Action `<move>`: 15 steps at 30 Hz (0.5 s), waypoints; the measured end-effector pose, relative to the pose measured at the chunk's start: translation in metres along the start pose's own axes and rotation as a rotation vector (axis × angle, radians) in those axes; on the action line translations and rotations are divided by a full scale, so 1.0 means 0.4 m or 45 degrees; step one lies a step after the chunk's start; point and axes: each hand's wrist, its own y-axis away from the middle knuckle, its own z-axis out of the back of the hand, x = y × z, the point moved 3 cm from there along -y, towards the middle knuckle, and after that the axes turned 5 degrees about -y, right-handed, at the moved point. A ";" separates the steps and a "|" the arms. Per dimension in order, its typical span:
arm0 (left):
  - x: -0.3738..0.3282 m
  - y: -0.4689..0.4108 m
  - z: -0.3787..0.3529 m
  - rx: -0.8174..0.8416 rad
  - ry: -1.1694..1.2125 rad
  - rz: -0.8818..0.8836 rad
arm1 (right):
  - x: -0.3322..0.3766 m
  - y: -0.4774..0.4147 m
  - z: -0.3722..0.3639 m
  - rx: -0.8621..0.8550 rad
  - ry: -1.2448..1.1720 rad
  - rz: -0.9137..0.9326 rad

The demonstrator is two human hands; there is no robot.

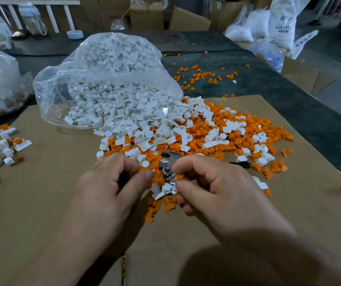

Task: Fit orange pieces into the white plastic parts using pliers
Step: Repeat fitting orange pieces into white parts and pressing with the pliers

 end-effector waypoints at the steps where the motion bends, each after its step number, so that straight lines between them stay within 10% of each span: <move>1: -0.001 -0.001 -0.004 0.031 -0.006 -0.031 | 0.002 0.000 -0.002 -0.001 0.078 0.034; 15: 0.079 -0.061 0.020 0.146 -0.656 0.196 | 0.007 -0.001 -0.018 0.009 0.484 0.252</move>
